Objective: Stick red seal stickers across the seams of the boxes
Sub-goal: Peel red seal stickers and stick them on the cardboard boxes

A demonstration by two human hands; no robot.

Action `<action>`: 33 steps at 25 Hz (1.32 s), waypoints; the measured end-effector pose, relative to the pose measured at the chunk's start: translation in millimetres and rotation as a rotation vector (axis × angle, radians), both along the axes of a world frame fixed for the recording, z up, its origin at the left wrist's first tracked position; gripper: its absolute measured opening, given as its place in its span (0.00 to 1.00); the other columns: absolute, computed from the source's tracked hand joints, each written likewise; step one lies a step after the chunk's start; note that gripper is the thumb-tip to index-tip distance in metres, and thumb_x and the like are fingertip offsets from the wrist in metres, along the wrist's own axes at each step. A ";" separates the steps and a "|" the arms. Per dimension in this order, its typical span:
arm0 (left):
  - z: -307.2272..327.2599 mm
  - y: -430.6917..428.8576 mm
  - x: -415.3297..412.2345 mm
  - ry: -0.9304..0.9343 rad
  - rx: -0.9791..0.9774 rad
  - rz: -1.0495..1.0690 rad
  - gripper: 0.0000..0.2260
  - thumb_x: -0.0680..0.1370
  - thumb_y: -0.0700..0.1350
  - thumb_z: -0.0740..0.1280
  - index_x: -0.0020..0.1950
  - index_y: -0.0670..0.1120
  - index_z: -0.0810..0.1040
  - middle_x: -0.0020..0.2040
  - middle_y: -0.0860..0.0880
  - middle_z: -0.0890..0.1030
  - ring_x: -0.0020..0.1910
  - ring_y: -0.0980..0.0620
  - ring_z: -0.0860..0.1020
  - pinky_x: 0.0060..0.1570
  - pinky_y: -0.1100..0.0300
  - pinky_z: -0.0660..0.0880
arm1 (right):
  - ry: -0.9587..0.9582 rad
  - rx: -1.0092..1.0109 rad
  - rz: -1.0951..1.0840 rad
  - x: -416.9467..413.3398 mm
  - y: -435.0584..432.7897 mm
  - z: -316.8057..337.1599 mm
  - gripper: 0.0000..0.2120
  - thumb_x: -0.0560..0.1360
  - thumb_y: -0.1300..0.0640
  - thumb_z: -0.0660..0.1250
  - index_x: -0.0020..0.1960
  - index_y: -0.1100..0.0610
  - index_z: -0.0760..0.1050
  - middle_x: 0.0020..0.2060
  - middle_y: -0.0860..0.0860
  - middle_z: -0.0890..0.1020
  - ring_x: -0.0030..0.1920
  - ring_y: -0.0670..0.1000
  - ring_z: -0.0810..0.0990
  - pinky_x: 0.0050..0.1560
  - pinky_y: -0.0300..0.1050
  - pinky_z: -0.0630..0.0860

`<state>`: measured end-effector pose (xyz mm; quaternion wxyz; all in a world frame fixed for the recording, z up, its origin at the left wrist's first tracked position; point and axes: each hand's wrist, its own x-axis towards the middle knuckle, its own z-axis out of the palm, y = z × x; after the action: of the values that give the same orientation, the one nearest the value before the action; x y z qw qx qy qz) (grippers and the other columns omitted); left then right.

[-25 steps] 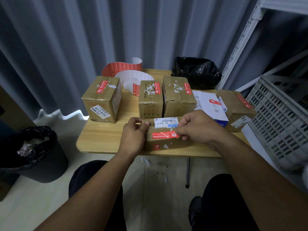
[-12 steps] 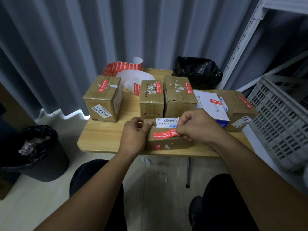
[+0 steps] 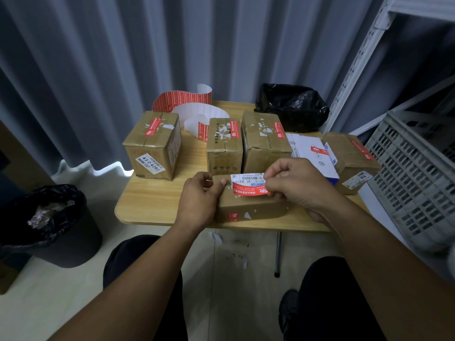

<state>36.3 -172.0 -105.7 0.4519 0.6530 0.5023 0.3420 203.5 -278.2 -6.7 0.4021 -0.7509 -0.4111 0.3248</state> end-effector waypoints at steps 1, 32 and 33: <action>0.4 0.0 0.2 -0.006 -0.005 0.002 0.19 0.78 0.59 0.69 0.64 0.50 0.78 0.58 0.49 0.80 0.55 0.50 0.80 0.55 0.47 0.79 | 0.006 -0.002 0.005 0.3 -0.4 0.7 0.05 0.73 0.68 0.71 0.44 0.59 0.80 0.35 0.52 0.85 0.34 0.43 0.82 0.33 0.39 0.76; 75.0 -25.3 -3.7 -0.228 -0.175 -0.221 0.03 0.77 0.36 0.71 0.49 0.38 0.85 0.31 0.50 0.80 0.24 0.61 0.72 0.23 0.71 0.66 | 0.042 0.113 -0.035 11.6 0.3 -5.0 0.04 0.72 0.61 0.77 0.44 0.58 0.82 0.35 0.54 0.85 0.35 0.47 0.81 0.37 0.43 0.79; 77.9 -23.8 -2.4 -0.220 -0.161 -0.218 0.04 0.77 0.36 0.71 0.49 0.38 0.85 0.32 0.51 0.81 0.24 0.64 0.73 0.23 0.71 0.67 | 0.031 0.113 -0.047 12.5 1.3 -4.4 0.04 0.72 0.60 0.77 0.43 0.58 0.82 0.34 0.53 0.85 0.34 0.46 0.81 0.36 0.42 0.78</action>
<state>33.9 -195.9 -27.8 0.5896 0.6240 0.4018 0.3188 216.0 -276.9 -11.1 0.4579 -0.7312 -0.4047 0.3031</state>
